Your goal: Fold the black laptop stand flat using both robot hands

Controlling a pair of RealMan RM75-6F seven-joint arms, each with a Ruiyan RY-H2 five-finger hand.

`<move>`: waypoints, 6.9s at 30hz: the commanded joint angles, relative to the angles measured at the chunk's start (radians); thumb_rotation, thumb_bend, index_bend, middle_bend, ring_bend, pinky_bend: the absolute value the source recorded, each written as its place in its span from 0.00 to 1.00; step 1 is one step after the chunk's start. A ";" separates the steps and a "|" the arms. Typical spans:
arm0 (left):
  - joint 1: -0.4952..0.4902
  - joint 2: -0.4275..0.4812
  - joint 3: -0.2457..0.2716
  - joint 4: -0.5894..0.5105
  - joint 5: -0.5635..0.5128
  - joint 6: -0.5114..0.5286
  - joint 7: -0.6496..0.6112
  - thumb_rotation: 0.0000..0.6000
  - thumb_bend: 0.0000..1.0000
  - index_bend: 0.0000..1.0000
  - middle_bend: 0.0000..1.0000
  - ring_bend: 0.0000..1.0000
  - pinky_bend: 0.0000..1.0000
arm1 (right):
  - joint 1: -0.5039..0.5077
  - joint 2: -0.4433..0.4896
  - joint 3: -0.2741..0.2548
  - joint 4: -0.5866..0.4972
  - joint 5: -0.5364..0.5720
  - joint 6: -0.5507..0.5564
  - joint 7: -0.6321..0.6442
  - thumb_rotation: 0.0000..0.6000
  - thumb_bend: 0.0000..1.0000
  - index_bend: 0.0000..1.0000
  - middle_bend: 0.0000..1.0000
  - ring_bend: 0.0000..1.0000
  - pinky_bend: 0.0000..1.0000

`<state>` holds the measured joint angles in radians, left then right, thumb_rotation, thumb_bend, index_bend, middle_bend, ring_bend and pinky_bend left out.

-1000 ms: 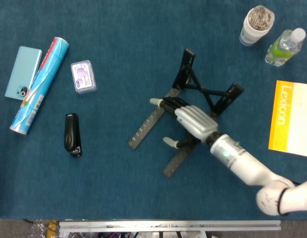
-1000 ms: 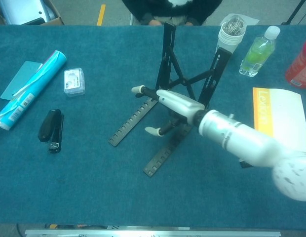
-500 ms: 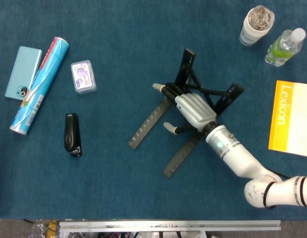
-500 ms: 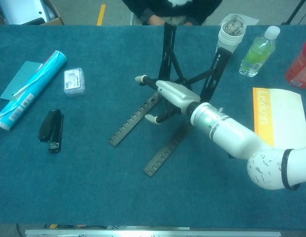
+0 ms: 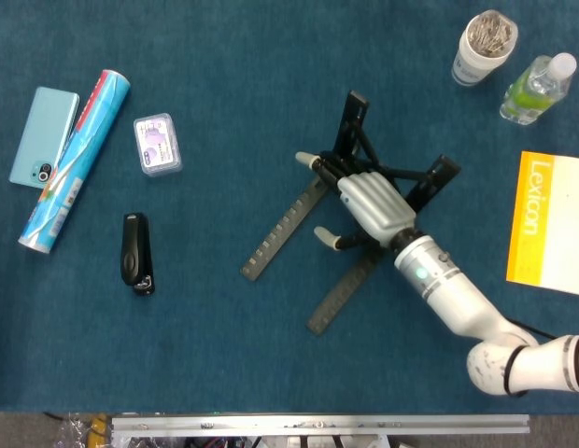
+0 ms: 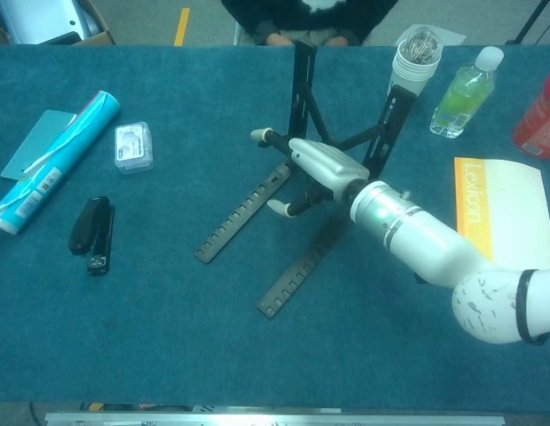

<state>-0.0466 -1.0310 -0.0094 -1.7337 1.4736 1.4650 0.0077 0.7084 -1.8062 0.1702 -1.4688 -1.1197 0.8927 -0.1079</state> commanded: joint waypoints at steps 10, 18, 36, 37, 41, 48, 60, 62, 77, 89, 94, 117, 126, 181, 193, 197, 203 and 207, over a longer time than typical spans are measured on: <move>0.003 0.006 -0.001 -0.014 -0.011 -0.001 0.019 1.00 0.32 0.00 0.00 0.00 0.00 | -0.049 0.206 -0.074 -0.264 -0.329 0.072 0.216 1.00 0.28 0.00 0.11 0.00 0.00; -0.002 0.006 -0.001 -0.029 -0.018 -0.012 0.041 1.00 0.32 0.00 0.00 0.00 0.00 | -0.111 0.378 -0.086 -0.401 -0.443 0.218 0.213 1.00 0.28 0.00 0.11 0.00 0.00; -0.020 -0.002 0.003 -0.096 -0.018 -0.035 0.125 1.00 0.32 0.00 0.00 0.00 0.00 | -0.231 0.635 -0.157 -0.442 -0.503 0.341 0.314 1.00 0.28 0.00 0.11 0.00 0.00; -0.020 -0.003 0.003 -0.099 -0.016 -0.034 0.130 1.00 0.32 0.00 0.00 0.00 0.00 | -0.231 0.636 -0.158 -0.435 -0.499 0.337 0.326 1.00 0.28 0.00 0.11 0.00 0.00; -0.020 -0.005 0.005 -0.109 -0.019 -0.033 0.145 1.00 0.32 0.00 0.00 0.00 0.00 | -0.232 0.635 -0.165 -0.404 -0.486 0.315 0.376 1.00 0.23 0.00 0.11 0.00 0.00; -0.017 -0.003 0.006 -0.119 -0.024 -0.029 0.159 1.00 0.32 0.00 0.00 0.00 0.00 | -0.228 0.607 -0.173 -0.354 -0.497 0.295 0.444 1.00 0.09 0.00 0.11 0.00 0.00; -0.015 0.000 0.007 -0.119 -0.027 -0.025 0.159 1.00 0.32 0.00 0.00 0.00 0.00 | -0.217 0.583 -0.198 -0.329 -0.552 0.279 0.520 1.00 0.09 0.00 0.12 0.00 0.21; -0.015 0.000 0.006 -0.119 -0.027 -0.024 0.159 1.00 0.32 0.00 0.00 0.00 0.00 | -0.213 0.586 -0.208 -0.334 -0.572 0.276 0.533 1.00 0.09 0.00 0.12 0.00 0.21; -0.029 0.025 -0.001 -0.126 -0.010 -0.028 0.173 1.00 0.32 0.00 0.00 0.00 0.00 | -0.178 0.609 -0.244 -0.375 -0.682 0.292 0.607 1.00 0.09 0.00 0.12 0.00 0.21; -0.083 0.070 0.001 -0.165 0.053 -0.081 0.202 1.00 0.32 0.00 0.00 0.00 0.00 | -0.186 0.613 -0.242 -0.306 -0.663 0.224 0.206 1.00 0.08 0.00 0.11 0.00 0.18; -0.107 0.075 0.002 -0.172 0.067 -0.112 0.198 1.00 0.32 0.00 0.00 0.00 0.00 | -0.206 0.556 -0.237 -0.240 -0.683 0.234 0.005 1.00 0.00 0.00 0.10 0.00 0.05; -0.204 0.076 0.027 -0.201 0.142 -0.231 0.215 1.00 0.32 0.00 0.00 0.00 0.00 | -0.191 0.317 -0.193 0.010 -0.598 0.164 -0.206 1.00 0.00 0.00 0.06 0.00 0.01; -0.194 0.069 0.038 -0.153 0.153 -0.204 0.160 1.00 0.32 0.00 0.00 0.00 0.00 | -0.156 0.205 -0.166 0.140 -0.557 0.127 -0.221 1.00 0.00 0.00 0.06 0.00 0.00; -0.651 -0.339 -0.027 0.236 0.248 -0.594 0.076 1.00 0.25 0.00 0.00 0.00 0.00 | -0.117 0.196 -0.177 0.091 -0.578 0.303 -0.254 1.00 0.00 0.00 0.00 0.00 0.00; -0.729 -0.465 -0.044 0.390 0.162 -0.669 0.082 1.00 0.25 0.00 0.00 0.00 0.00 | -0.084 0.083 -0.173 0.205 -0.590 0.258 -0.260 1.00 0.00 0.00 0.00 0.00 0.00; -0.738 -0.495 -0.047 0.430 0.126 -0.682 0.085 1.00 0.25 0.00 0.00 0.00 0.00 | -0.076 0.054 -0.175 0.233 -0.596 0.250 -0.264 1.00 0.00 0.00 0.00 0.00 0.00; -0.746 -0.525 -0.046 0.479 0.083 -0.693 0.083 1.00 0.25 0.00 0.00 0.00 0.00 | -0.064 0.017 -0.179 0.288 -0.602 0.241 -0.257 1.00 0.00 0.00 0.00 0.00 0.00; -0.752 -0.545 -0.040 0.513 0.066 -0.699 0.073 1.00 0.25 0.00 0.00 0.00 0.00 | -0.056 -0.009 -0.180 0.321 -0.604 0.235 -0.244 1.00 0.00 0.00 0.00 0.00 0.00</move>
<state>-0.7963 -1.5692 -0.0516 -1.2291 1.5463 0.7688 0.0851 0.6482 -1.8077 -0.0092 -1.1558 -1.7221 1.1296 -0.3570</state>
